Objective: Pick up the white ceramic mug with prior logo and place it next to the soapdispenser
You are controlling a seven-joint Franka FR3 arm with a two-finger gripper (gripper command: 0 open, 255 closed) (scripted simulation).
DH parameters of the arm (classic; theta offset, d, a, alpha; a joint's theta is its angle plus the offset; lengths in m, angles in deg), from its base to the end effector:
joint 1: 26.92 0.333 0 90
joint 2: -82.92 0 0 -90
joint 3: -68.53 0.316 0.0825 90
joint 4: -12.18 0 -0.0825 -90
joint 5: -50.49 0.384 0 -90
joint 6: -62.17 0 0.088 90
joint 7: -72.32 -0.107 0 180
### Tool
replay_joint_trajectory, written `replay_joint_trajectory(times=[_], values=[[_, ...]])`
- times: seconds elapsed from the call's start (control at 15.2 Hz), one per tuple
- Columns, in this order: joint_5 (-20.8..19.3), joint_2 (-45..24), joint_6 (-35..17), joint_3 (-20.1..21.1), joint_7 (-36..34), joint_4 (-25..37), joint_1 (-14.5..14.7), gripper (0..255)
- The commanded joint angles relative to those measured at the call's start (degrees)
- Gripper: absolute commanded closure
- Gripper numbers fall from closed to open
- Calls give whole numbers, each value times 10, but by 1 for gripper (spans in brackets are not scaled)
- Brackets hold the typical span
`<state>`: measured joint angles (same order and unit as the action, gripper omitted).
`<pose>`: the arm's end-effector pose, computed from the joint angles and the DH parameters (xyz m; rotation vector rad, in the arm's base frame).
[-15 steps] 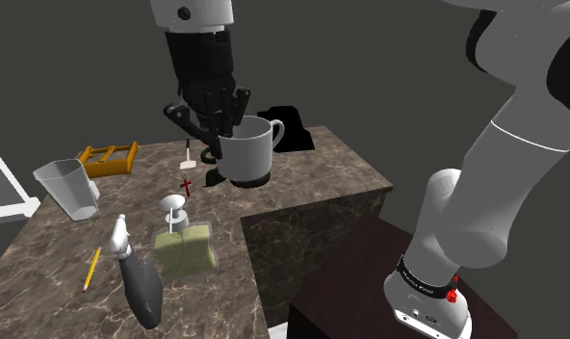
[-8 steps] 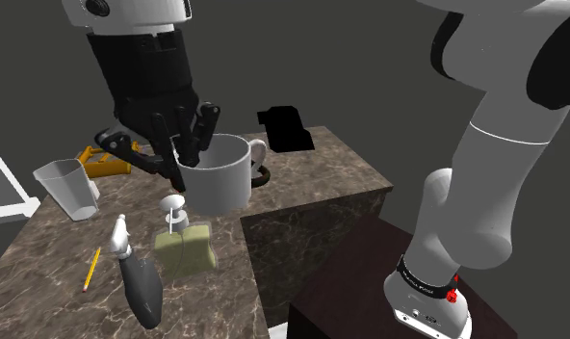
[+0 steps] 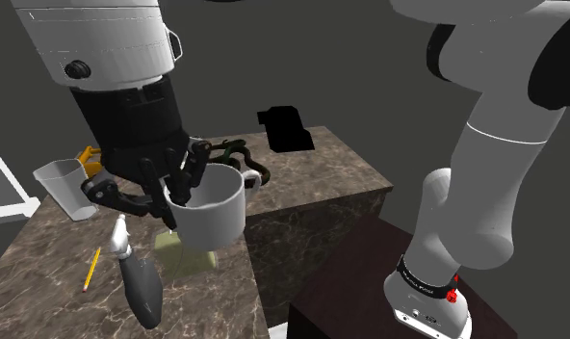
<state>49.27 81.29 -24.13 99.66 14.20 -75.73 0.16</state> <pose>0.2983 0.4685 0.6225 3.0934 0.0015 -0.0342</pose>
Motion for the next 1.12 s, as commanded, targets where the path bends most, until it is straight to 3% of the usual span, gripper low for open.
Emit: replay_joint_trajectory(times=[0.0,1.06], values=[[4,7,-17,-1,3,-23,-2,255],[11,23,-144,-4,8,-163,-4,255]])
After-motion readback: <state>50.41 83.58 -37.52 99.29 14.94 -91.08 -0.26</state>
